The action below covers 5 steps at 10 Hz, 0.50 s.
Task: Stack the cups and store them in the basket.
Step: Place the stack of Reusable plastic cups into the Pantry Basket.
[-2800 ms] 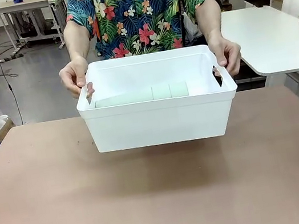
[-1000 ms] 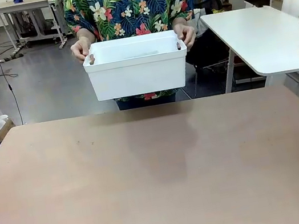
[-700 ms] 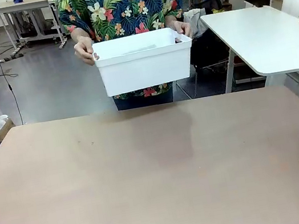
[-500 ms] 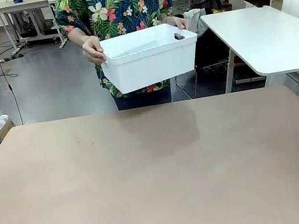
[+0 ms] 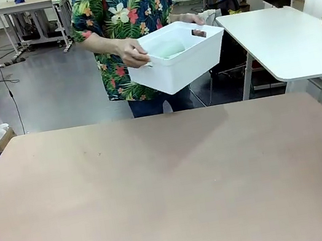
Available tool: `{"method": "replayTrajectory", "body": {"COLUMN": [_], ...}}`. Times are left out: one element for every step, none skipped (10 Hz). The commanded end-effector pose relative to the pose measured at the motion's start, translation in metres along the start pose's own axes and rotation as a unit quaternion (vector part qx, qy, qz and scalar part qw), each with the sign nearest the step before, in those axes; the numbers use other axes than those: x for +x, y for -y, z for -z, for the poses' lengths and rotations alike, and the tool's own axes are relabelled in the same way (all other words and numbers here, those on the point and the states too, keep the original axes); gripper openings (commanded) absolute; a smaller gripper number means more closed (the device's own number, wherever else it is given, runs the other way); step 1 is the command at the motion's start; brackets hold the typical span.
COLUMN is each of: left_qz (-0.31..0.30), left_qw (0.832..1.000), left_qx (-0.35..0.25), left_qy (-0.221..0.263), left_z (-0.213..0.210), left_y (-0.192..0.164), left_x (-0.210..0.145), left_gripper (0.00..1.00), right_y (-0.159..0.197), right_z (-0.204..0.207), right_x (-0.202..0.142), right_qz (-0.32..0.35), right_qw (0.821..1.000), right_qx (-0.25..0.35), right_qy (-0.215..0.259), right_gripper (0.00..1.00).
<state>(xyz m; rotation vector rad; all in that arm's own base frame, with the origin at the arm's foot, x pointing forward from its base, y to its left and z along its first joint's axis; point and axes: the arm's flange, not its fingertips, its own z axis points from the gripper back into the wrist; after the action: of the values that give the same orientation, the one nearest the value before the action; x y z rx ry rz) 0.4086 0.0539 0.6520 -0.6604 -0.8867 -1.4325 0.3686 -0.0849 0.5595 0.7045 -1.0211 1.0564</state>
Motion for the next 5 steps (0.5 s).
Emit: {"method": "replayTrajectory", "body": {"left_qz": [0.002,0.002,0.002,0.002,0.002], "left_qw": [1.0,1.0,1.0,1.0,1.0], "left_qx": [-0.005,-0.005,-0.005,-0.005,-0.005], "left_qy": [-0.003,-0.003,-0.003,-0.003,-0.003], "left_z": [-0.0012,-0.0012,-0.0012,-0.0012,-0.0012], "left_y": [0.0005,0.0005,0.0005,0.0005,0.0005], "left_x": [0.0017,0.0017,0.0017,0.0017,0.0017], "left_gripper": [1.0,1.0,1.0,1.0,1.0], "right_y": [0.0017,0.0017,0.0017,0.0017,0.0017], "right_z": [0.0001,0.0001,0.0001,0.0001,0.0001], "right_x": [0.0038,0.0038,0.0038,0.0038,0.0038], "right_qz": [0.0,0.0,0.0,0.0,0.0], "right_qw": [1.0,1.0,1.0,1.0,1.0], "right_qx": [-0.001,-0.001,-0.001,-0.001,-0.001], "right_qy": [0.013,0.013,0.013,0.013,0.013], "right_gripper": [1.0,1.0,1.0,1.0,1.0]}}
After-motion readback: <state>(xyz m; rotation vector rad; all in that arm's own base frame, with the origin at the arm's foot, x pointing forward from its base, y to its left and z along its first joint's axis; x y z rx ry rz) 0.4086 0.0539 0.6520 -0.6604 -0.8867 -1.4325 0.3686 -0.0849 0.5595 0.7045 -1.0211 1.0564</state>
